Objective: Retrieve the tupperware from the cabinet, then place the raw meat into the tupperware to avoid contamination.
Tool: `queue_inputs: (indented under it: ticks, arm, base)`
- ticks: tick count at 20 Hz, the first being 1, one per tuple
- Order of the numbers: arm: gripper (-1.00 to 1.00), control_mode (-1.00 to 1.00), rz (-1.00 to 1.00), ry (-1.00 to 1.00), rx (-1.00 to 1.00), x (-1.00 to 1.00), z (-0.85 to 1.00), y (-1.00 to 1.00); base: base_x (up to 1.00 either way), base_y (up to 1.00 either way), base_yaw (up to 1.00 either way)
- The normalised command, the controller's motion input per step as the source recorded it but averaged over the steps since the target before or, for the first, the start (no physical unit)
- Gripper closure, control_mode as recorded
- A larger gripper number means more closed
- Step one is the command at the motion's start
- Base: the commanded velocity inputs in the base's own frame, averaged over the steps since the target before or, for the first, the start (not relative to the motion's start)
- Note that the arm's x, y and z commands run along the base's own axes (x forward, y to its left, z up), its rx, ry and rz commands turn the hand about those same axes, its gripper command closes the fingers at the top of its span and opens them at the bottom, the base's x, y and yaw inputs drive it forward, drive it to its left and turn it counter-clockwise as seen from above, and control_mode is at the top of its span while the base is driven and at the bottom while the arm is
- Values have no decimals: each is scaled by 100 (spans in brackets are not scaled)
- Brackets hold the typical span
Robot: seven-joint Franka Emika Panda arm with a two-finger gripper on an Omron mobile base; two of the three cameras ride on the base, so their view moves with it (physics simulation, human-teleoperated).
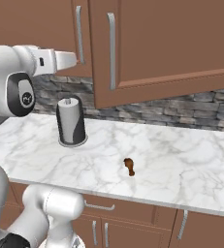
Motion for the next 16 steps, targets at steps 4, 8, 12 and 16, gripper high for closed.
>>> queue_inputs:
  ticks: [4,8,12,16]
  arm:
    - [-100,-100,0,6,7,43,-4,3]
    - [-100,-100,0,7,6,46,-2,4]
    - [-100,-100,0,6,4,35,-1,-5]
    - [-100,-100,-1,2,3,14,-8,-18]
  base:
    - [0,0,0]
    - [0,0,0]
    - [0,0,0]
    - [0,0,0]
